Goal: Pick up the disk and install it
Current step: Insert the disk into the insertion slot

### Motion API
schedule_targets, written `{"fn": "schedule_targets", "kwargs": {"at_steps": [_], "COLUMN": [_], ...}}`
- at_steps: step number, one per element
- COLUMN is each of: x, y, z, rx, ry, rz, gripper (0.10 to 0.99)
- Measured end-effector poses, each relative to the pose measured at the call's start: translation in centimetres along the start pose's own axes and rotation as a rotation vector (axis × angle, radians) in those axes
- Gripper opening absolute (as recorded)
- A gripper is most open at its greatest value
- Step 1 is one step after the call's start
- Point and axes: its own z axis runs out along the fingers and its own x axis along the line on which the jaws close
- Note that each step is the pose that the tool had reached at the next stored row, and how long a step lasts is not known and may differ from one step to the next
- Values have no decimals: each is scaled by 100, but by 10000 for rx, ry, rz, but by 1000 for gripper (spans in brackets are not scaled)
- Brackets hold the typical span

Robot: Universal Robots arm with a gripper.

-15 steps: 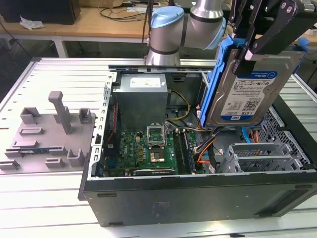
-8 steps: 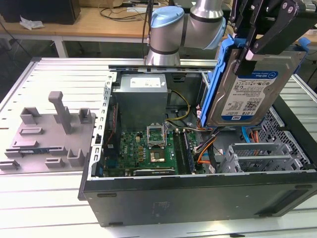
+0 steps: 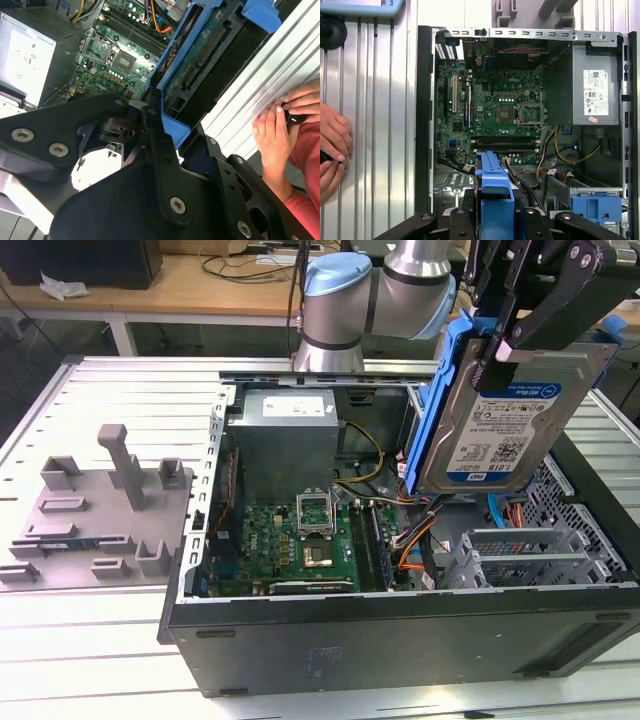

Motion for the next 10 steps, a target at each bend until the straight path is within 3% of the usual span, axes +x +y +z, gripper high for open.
{"fn": "schedule_targets", "kwargs": {"at_steps": [6,10], "x": [2,54], "y": [2,-67], "z": [3,11], "rx": [11,15], "ry": [0,-67], "rz": [2,-2], "gripper": [369,369]}}
